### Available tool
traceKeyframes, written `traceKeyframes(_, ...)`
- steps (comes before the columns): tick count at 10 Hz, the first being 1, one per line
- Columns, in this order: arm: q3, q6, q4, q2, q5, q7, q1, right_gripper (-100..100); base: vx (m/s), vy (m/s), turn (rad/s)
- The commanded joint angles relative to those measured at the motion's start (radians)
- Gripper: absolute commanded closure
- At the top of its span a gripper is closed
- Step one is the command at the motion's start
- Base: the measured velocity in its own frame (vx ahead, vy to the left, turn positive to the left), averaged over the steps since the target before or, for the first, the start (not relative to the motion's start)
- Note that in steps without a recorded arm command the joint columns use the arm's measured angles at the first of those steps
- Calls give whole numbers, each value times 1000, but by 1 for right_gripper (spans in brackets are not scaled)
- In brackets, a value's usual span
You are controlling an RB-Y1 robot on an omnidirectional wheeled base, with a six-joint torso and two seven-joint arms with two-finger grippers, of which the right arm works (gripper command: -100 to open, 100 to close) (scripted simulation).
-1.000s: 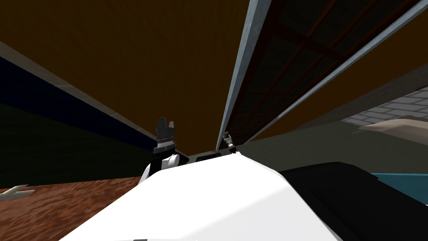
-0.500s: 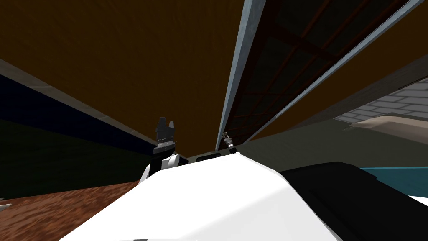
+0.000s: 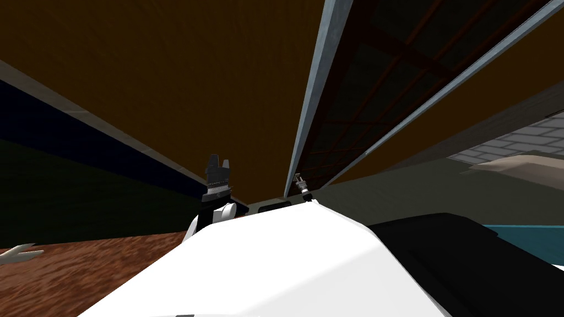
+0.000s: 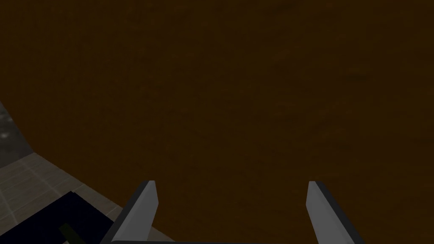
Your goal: Pull the door open
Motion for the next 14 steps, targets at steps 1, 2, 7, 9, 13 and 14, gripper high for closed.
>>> traceKeyframes(1, 10, 1, 6, 4, -3, -18, 6, 100, -181, 15, 61)
traceKeyframes(2, 12, 2, 7, 2, -9, -32, 6, 100, -179, 8, 99)
traceKeyframes(7, 23, 3, 14, -16, -50, -120, 3, 100, -150, 8, 103)
traceKeyframes(9, 27, 3, 16, -21, -64, -152, 2, 100, -98, 1, 62)
traceKeyframes(13, 33, 4, 20, -28, -86, -199, 0, 100, -72, -3, 56)
traceKeyframes(14, 37, 5, 23, -33, -101, -231, -1, 100, -79, 2, 77)
